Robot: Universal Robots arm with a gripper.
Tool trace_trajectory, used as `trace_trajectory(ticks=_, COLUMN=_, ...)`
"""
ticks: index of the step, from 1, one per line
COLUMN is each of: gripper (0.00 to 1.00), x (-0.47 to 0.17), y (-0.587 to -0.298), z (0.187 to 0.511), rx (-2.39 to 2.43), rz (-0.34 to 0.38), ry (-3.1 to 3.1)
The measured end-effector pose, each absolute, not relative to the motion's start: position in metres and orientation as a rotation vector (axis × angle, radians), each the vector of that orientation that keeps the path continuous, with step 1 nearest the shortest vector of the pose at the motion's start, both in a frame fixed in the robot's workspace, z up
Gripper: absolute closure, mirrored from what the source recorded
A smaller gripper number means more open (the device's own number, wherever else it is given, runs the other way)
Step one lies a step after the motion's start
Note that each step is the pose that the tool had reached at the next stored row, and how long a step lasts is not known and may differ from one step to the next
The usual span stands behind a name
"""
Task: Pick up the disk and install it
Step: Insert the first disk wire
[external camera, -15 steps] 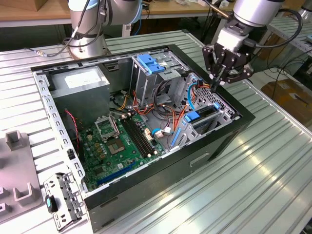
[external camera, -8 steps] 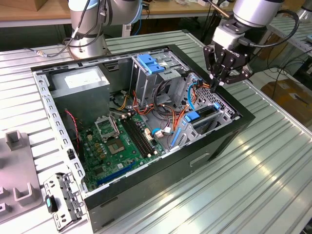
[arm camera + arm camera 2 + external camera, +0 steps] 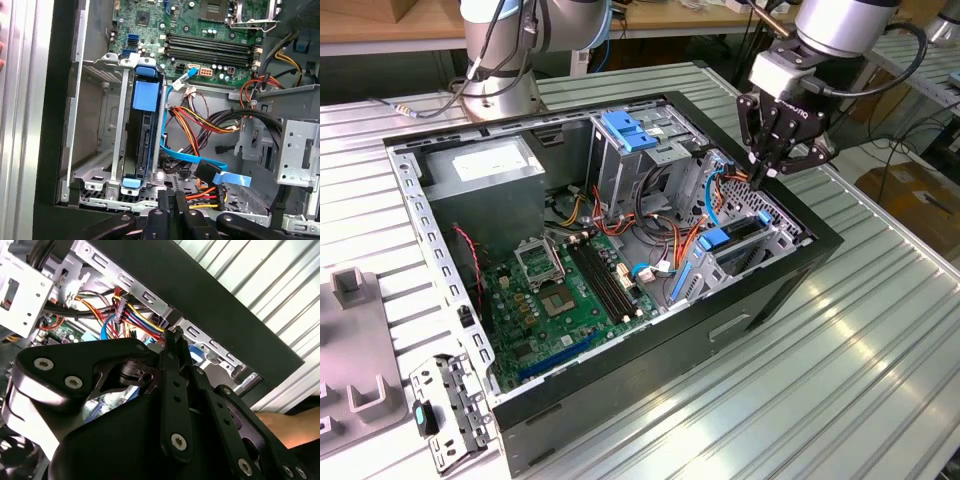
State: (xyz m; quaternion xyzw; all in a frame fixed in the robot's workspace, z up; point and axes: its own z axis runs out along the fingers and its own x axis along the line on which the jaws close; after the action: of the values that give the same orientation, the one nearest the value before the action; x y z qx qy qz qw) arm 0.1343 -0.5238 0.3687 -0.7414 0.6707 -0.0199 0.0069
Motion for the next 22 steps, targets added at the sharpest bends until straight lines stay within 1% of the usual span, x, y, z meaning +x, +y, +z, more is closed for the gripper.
trace_trajectory(ticks=14, gripper=0.83, x=0.1323, y=-0.5238, z=0.3665, rx=-2.171, rz=-0.064, ry=2.255)
trace_trajectory(ticks=22, gripper=0.83, x=0.1280, y=-0.5276, z=0.3643, rx=-2.165, rz=-0.064, ry=2.261)
